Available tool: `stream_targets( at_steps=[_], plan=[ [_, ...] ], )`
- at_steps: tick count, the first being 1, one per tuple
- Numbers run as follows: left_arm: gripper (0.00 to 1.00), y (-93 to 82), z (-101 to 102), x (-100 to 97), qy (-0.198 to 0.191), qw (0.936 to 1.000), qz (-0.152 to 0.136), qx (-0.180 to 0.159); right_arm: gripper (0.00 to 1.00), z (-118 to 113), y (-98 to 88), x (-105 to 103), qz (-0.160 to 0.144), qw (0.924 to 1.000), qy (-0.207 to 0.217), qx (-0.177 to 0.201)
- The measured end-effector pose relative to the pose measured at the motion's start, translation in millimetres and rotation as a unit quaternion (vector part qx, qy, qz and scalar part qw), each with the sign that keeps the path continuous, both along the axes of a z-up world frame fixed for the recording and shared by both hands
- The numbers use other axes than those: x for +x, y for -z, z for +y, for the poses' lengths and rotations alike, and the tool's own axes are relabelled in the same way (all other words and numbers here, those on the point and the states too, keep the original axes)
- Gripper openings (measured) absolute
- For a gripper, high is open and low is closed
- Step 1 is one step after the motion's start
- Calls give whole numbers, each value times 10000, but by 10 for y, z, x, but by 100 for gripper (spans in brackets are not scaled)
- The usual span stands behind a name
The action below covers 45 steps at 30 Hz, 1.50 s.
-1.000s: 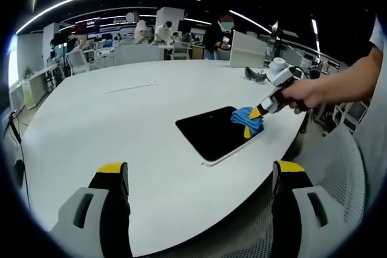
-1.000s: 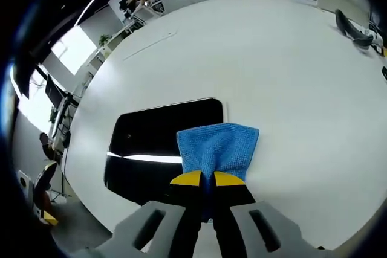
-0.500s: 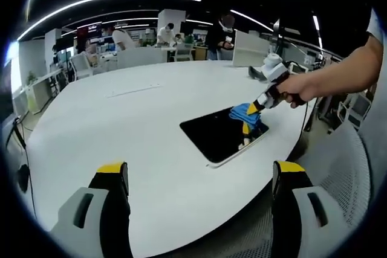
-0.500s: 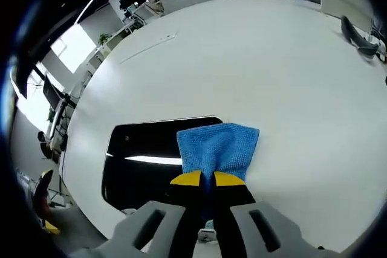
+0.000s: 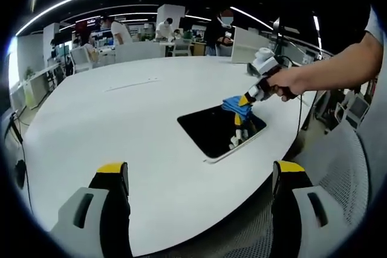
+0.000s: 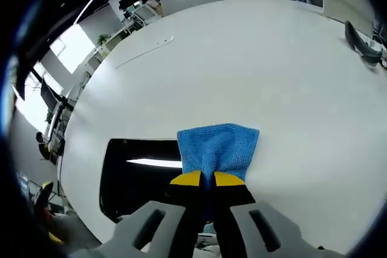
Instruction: Wipe the mirror surface with the cleaning cloth until all visible marks leave the cleaned area.
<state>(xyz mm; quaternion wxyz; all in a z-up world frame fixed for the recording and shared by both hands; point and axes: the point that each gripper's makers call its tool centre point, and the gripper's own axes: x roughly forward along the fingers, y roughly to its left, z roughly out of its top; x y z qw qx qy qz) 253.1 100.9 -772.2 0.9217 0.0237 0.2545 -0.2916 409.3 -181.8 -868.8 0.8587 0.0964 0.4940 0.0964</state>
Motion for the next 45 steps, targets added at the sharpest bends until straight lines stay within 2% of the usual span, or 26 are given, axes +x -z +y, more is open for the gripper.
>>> stream_targets(
  at_steps=[11, 28, 32, 36, 40, 45],
  plan=[
    [99, -3, 27, 31, 8, 10000, -33, 19, 0, 8, -19, 171, -29, 10000, -33, -70],
    [99, 21, 36, 42, 0, 10000, -52, 85, 0, -12, 13, 252, -16, 10000, -26, -73],
    [99, 22, 32, 37, 8, 10000, -45, 71, 0, -7, -144, 267, -165, 9999, -42, -28],
    [99, 20, 29, 27, 19, 10000, -45, 55, 0, -57, -407, 253, -348, 9994, -47, 30],
    [99, 18, 41, 24, -18, 10000, -49, 49, 0, -241, -635, 226, -530, 9986, -22, 34],
    [99, 33, 42, 13, -39, 10000, -17, 62, 0, -538, -760, 128, -605, 9981, 72, 13]
  ],
)
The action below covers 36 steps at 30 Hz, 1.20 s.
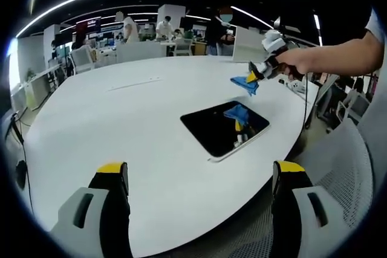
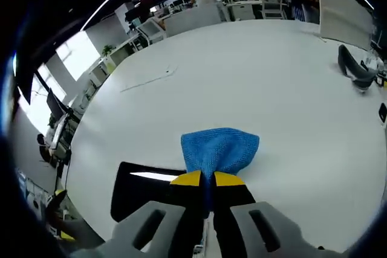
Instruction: Wipe the mirror surface with the cleaning cloth until all visible marks leave the cleaned area.
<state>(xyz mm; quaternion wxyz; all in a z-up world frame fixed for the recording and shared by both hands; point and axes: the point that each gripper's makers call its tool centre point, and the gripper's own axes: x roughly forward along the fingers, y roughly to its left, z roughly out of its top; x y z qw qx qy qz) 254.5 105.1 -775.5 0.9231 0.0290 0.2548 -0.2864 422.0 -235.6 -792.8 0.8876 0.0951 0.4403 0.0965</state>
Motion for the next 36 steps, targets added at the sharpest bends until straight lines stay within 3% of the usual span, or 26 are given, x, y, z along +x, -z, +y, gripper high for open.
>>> stream_targets(
  at_steps=[8, 19, 21, 26, 31, 34, 36],
  plan=[
    [99, 8, 8, 2, -37, 10000, 10, 20, 0, -355, 6, -236, 74, 9998, 153, -37],
    [99, -9, 35, 32, -99, 9999, -16, 27, 0, -491, 550, -478, 516, 9980, 216, -292],
    [99, -10, 41, 43, -107, 9999, -23, 32, 0, -457, 656, -507, 604, 9977, 256, -180],
    [99, -20, 48, 61, -132, 9999, -50, 37, 1, -422, 839, -560, 708, 9966, 197, -368],
    [99, -30, 54, 78, -153, 9998, -86, 28, 1, -424, 800, -542, 624, 9970, 39, -449],
    [99, -36, 48, 73, -142, 9999, -79, -4, 1, -443, 791, -547, 610, 9978, 76, -247],
    [99, -43, 46, 70, -132, 9999, -89, -21, 2, -443, 779, -547, 493, 9980, -194, -341]
  ],
)
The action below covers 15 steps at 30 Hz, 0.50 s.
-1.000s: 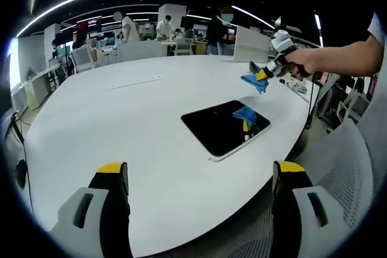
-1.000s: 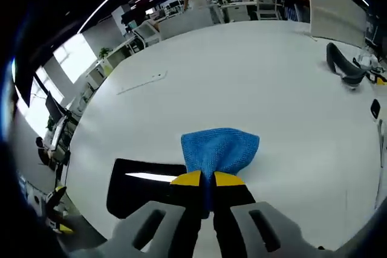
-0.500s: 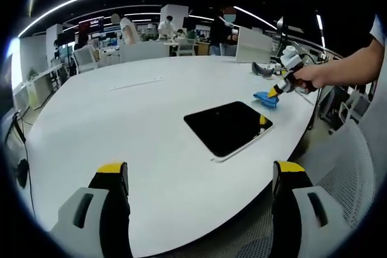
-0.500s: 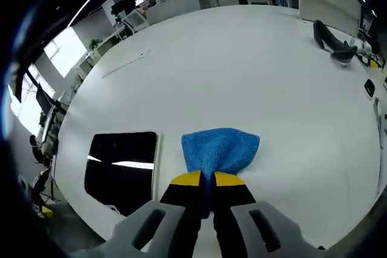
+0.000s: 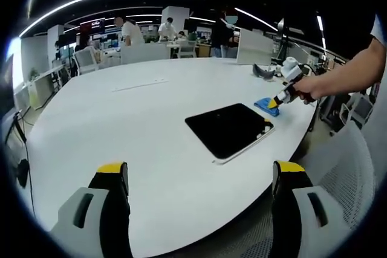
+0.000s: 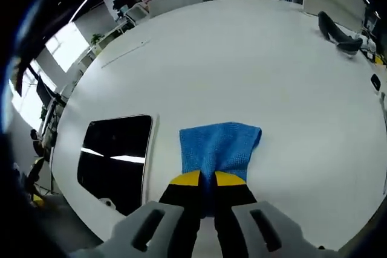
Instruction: Wipe the mirror surface with the cleaning cloth until all visible marks leave the cleaned area.
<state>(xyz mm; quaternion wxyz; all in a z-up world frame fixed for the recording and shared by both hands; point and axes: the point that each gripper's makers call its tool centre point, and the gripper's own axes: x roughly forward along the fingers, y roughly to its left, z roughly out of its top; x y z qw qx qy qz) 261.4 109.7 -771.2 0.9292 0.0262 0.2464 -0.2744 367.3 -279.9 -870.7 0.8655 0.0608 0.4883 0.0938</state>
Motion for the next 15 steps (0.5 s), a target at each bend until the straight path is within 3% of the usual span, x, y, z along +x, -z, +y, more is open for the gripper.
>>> stream_targets(
  at_steps=[2, 4, 9, 12, 13, 14, 15],
  plan=[
    [99, -5, -4, -4, -8, 10000, 11, -24, 4, -43, -46, -25, -117, 9999, 37, -89],
    [99, -10, -12, -7, 9, 10000, -6, -19, 10, -21, -131, 8, -327, 9994, -35, 72],
    [99, -15, 20, 1, -71, 10000, 7, -39, 46, -7, -472, 3, -1051, 9917, -669, 333],
    [99, -41, 51, 20, -149, 9998, -21, -91, 58, 14, -583, -108, -1361, 9815, -1295, 357],
    [99, -48, 64, 27, -185, 9998, -28, -103, 60, -55, -559, -164, -1274, 9826, -1335, 186],
    [99, -51, 72, 32, -211, 9997, -31, -105, 63, -87, -586, -215, -1379, 9792, -1486, 107],
    [99, -49, 74, 32, -221, 9997, -27, -100, 66, -106, -602, -265, -1379, 9799, -1431, 167]
  ],
)
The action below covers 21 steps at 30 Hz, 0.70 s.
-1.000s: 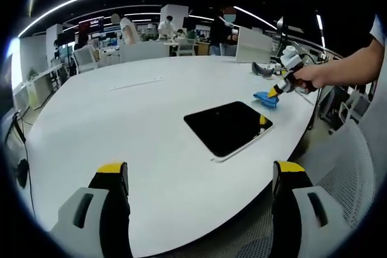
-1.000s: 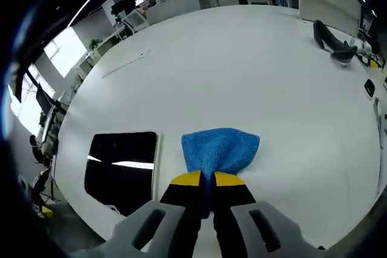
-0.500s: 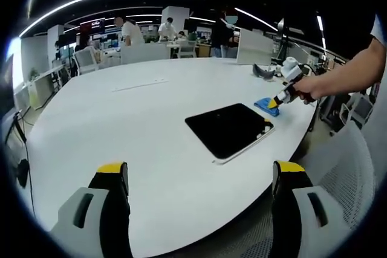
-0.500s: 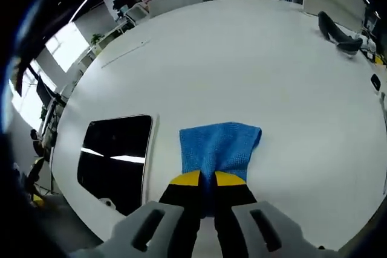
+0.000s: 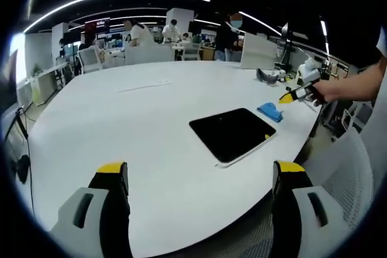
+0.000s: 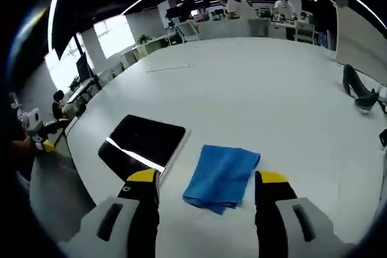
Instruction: Wipe the mirror surface with the cleaning cloth until all visible marks leave the cleaned area.
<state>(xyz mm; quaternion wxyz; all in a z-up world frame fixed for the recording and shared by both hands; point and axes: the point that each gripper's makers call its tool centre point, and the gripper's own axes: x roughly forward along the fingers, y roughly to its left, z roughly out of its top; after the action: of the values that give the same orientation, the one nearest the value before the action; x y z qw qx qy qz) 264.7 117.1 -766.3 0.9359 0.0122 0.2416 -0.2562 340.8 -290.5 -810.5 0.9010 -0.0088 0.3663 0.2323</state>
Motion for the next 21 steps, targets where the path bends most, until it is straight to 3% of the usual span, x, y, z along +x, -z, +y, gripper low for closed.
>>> stream_targets(
  at_steps=[2, 4, 8, 12, 15, 18, 21],
  plan=[
    [99, 7, -2, -3, 1, 10000, 16, 14, 74, -31, -47, -75, -162, 9997, -126, 150],
    [99, 15, -5, -8, 8, 10000, 49, 19, 84, -78, -75, -151, -354, 9990, -261, 73],
    [99, 18, -29, -25, 47, 9999, 91, 10, 97, -225, 16, -286, -428, 9985, -323, 56],
    [99, 28, -34, -46, 51, 9999, 135, 27, 98, -342, 40, -344, -534, 9982, -270, 76],
    [99, 35, -34, -42, 46, 9998, 181, 32, 98, -306, 22, -397, -595, 9974, -384, 132],
    [99, 35, -29, -36, 27, 9998, 221, 3, 98, -248, -1, -429, -735, 9951, -659, -91],
    [99, 24, -37, -45, 24, 9997, 240, -40, 98, -263, 2, -432, -744, 9953, -602, -149]
  ],
)
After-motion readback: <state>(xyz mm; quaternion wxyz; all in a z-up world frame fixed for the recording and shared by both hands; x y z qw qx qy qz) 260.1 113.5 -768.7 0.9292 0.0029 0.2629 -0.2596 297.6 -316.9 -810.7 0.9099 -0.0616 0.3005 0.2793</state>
